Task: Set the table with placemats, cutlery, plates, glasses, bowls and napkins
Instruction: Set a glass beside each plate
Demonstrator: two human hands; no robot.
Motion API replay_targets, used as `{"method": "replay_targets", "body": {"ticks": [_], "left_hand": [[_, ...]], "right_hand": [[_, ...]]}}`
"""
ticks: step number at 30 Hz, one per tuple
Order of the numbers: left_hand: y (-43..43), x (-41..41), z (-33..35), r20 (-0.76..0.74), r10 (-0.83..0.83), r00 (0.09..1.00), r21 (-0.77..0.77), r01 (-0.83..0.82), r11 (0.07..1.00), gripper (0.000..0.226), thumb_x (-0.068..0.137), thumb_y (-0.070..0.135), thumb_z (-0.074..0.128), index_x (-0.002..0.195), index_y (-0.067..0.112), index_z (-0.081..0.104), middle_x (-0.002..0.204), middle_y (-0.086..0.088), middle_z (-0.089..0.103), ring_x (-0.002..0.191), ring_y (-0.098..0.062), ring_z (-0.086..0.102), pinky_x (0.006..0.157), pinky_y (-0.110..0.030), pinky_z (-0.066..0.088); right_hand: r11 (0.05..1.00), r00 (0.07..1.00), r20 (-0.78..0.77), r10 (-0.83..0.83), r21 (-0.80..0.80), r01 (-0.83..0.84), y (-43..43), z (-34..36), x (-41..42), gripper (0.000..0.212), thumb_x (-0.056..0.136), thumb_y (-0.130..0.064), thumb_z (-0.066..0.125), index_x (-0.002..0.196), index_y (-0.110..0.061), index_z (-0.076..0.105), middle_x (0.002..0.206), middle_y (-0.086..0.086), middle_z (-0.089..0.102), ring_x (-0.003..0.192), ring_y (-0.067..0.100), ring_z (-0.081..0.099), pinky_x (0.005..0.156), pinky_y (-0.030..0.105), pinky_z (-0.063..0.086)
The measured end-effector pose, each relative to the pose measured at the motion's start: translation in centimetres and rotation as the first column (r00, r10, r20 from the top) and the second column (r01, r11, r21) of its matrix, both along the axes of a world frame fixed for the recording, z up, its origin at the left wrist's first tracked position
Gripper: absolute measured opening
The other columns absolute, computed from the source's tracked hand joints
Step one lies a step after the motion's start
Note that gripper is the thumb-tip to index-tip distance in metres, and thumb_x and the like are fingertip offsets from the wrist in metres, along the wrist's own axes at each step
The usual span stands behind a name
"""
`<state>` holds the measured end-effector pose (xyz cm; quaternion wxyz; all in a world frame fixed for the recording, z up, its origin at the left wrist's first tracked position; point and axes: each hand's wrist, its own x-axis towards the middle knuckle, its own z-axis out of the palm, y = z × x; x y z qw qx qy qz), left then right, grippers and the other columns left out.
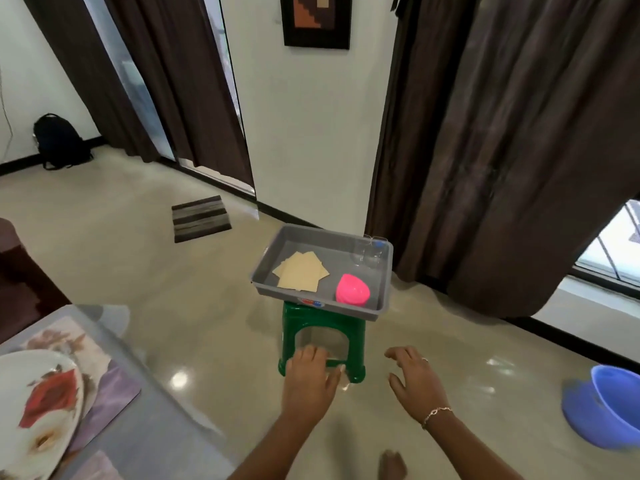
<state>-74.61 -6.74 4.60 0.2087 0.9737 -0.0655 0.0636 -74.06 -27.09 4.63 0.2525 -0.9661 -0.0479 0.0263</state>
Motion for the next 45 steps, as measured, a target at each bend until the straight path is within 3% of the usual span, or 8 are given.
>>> {"method": "replay_targets", "body": {"ticks": [4, 9, 15, 21, 26, 32, 38, 45], "left_hand": [[-2.3, 7.2, -0.1, -0.09, 0.076, 0.993, -0.043, -0.08, 0.996, 0.035, 0.093, 0.044, 0.046, 0.115, 0.018, 0.057, 0.116, 0.004, 0.055, 0.11, -0.014, 0.048, 0.091, -0.021, 0.034], [-5.8, 15.8, 0.7, -0.17, 0.144, 0.975, -0.134, -0.168, 0.977, 0.031, 0.093, 0.039, 0.05, 0.118, 0.02, 0.054, 0.118, 0.006, 0.056, 0.108, -0.008, 0.048, 0.089, -0.015, 0.033], [-7.9, 24.9, 0.7, -0.292, 0.157, 0.944, -0.155, -0.209, 0.966, 0.036, 0.094, 0.035, 0.05, 0.126, 0.018, 0.051, 0.128, 0.003, 0.052, 0.115, -0.011, 0.048, 0.096, -0.021, 0.037], [-8.3, 34.0, -1.0, -0.353, 0.079, 0.932, -0.12, -0.129, 0.984, 0.041, 0.093, 0.036, 0.053, 0.129, 0.017, 0.048, 0.133, 0.002, 0.05, 0.121, -0.014, 0.044, 0.098, -0.024, 0.035], [-7.8, 42.7, -3.5, -0.451, -0.045, 0.891, -0.029, 0.036, 0.999, 0.048, 0.091, 0.037, 0.055, 0.133, 0.015, 0.043, 0.134, -0.002, 0.048, 0.123, -0.019, 0.044, 0.098, -0.026, 0.036], [-7.8, 51.7, -6.9, -0.525, -0.144, 0.838, 0.029, 0.188, 0.982, 0.062, 0.09, 0.035, 0.057, 0.142, 0.013, 0.032, 0.144, -0.005, 0.038, 0.131, -0.022, 0.036, 0.105, -0.03, 0.033], [-9.1, 57.7, -11.0, -0.522, -0.262, 0.812, 0.073, 0.349, 0.934, 0.079, 0.086, 0.03, 0.063, 0.148, 0.015, 0.017, 0.151, -0.005, 0.025, 0.138, -0.023, 0.025, 0.113, -0.034, 0.025], [-9.8, 61.2, -14.7, -0.56, -0.324, 0.763, 0.159, 0.483, 0.861, 0.088, 0.084, 0.034, 0.066, 0.149, 0.011, 0.011, 0.152, -0.008, 0.021, 0.139, -0.025, 0.023, 0.115, -0.036, 0.021]], "right_hand": [[0.999, 0.999, -0.037, -0.006, 0.047, 0.008, -2.8, 0.1, 8.2, 0.034, 0.084, -0.012, 0.056, 0.118, -0.016, 0.055, 0.117, 0.0, 0.051, 0.106, 0.018, 0.054, 0.087, 0.025, 0.04], [0.988, 0.994, -0.076, -0.073, 0.128, 0.082, -7.4, 1.0, 17.6, 0.032, 0.082, -0.009, 0.06, 0.113, -0.015, 0.056, 0.1, -0.004, 0.049, 0.094, 0.016, 0.056, 0.081, 0.026, 0.043], [0.989, 0.988, -0.125, -0.089, 0.109, 0.102, -10.1, 0.8, 26.8, 0.031, 0.082, -0.01, 0.06, 0.113, -0.016, 0.055, 0.099, -0.005, 0.049, 0.086, 0.011, 0.049, 0.075, 0.02, 0.037], [0.984, 0.976, -0.179, -0.123, 0.103, 0.143, -10.5, -1.0, 34.2, 0.032, 0.082, -0.01, 0.061, 0.113, -0.017, 0.055, 0.099, -0.007, 0.048, 0.086, 0.009, 0.049, 0.075, 0.018, 0.037], [0.977, 0.938, -0.3, -0.176, 0.06, 0.203, -9.7, -3.7, 39.2, 0.036, 0.082, -0.011, 0.062, 0.116, -0.018, 0.053, 0.101, -0.008, 0.047, 0.095, 0.012, 0.052, 0.079, 0.02, 0.041], [0.975, 0.891, -0.398, -0.218, -0.05, 0.216, -8.4, -6.7, 45.8, 0.042, 0.084, -0.014, 0.06, 0.124, -0.016, 0.048, 0.123, 0.003, 0.051, 0.113, 0.019, 0.052, 0.09, 0.028, 0.044], [0.968, 0.884, -0.406, -0.232, -0.189, 0.167, -7.6, -9.9, 51.6, 0.056, 0.084, -0.016, 0.059, 0.136, -0.017, 0.037, 0.135, 0.003, 0.039, 0.122, 0.021, 0.043, 0.097, 0.027, 0.039], [0.971, 0.917, -0.361, -0.168, -0.218, 0.092, -6.9, -13.6, 55.4, 0.076, 0.085, -0.014, 0.06, 0.147, -0.014, 0.017, 0.153, 0.004, 0.021, 0.138, 0.02, 0.029, 0.111, 0.024, 0.025]]}}
